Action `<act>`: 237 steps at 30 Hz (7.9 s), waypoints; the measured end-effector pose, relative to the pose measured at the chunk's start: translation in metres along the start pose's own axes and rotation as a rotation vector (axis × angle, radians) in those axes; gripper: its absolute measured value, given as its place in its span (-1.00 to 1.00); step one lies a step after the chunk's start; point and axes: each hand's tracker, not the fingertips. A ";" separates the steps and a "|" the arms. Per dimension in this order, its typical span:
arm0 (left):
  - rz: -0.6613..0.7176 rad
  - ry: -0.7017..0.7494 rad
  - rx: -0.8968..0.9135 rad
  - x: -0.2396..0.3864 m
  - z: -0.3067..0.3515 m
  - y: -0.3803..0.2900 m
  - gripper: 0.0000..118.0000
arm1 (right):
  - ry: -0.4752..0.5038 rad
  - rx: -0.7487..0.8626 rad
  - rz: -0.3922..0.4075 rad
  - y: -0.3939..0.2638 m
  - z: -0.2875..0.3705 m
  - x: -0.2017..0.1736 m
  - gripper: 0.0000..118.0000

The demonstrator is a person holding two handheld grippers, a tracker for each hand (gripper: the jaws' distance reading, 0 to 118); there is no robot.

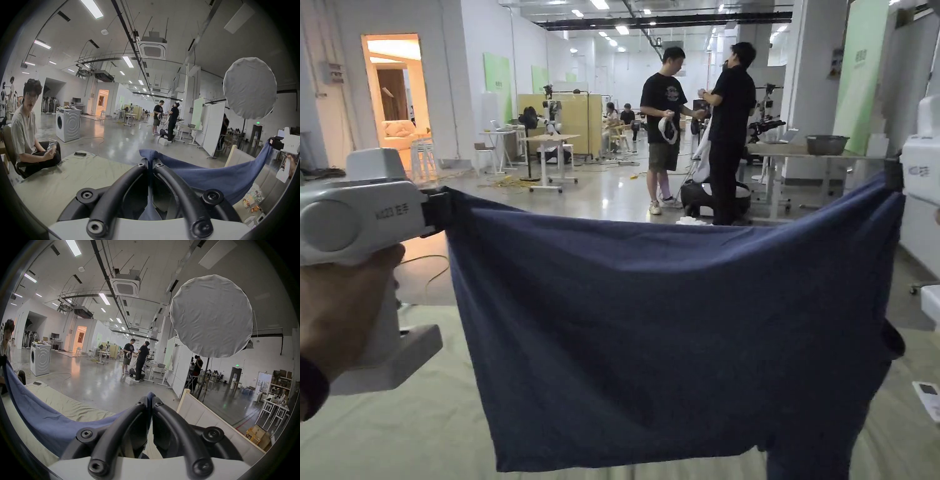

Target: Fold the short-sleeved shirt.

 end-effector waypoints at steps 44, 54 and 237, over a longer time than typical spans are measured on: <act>0.194 -0.074 -0.603 -0.092 0.275 -0.416 -0.93 | 0.289 -0.824 -0.356 -0.468 0.332 0.018 -0.93; 0.183 -0.047 -0.591 -0.104 0.273 -0.413 -0.93 | 0.270 -0.772 -0.315 -0.434 0.344 0.021 -0.93; -0.300 -0.012 0.140 0.074 0.445 -0.186 -0.88 | 0.299 0.037 -0.190 -0.218 0.458 -0.016 -0.81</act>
